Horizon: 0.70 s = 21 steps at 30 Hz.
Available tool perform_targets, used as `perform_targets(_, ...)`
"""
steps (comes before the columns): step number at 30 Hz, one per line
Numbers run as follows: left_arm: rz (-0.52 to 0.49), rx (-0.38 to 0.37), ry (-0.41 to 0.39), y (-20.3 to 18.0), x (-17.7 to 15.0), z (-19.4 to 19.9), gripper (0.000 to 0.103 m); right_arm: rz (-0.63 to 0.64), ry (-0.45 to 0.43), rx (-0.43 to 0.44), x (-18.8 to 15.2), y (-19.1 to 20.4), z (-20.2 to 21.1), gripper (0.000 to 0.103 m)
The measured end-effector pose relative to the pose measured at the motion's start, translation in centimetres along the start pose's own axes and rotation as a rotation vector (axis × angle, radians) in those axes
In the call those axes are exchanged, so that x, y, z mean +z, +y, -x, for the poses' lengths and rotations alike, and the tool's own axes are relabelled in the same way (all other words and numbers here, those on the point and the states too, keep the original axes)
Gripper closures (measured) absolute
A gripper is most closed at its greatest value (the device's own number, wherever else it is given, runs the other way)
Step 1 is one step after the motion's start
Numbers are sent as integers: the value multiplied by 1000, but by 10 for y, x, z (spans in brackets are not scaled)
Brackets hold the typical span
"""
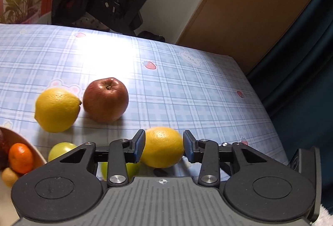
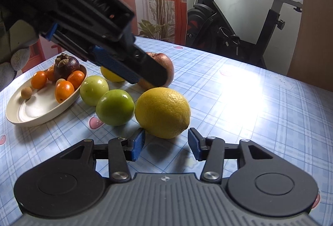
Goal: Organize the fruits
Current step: 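Grasp a yellow lemon with the left gripper while the right gripper grasps another lemon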
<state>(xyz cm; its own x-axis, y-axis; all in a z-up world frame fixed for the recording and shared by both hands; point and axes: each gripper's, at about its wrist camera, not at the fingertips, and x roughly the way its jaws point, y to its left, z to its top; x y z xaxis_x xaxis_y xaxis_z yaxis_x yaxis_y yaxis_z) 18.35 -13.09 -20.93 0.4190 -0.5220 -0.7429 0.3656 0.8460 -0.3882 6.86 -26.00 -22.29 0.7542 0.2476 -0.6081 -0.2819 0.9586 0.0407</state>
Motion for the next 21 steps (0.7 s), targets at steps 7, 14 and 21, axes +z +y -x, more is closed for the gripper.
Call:
perform_targets(7,23,-9,43,7,4,-18,59,19,8,11,3,2,-8,51)
perform_targets(14,34,-16,63,12,12,-20,54,19,6,20,7,2,-14,48)
perform_targets(21,-2,2,68,10,14,-23,54,11,-2,30,9,1,-17,48)
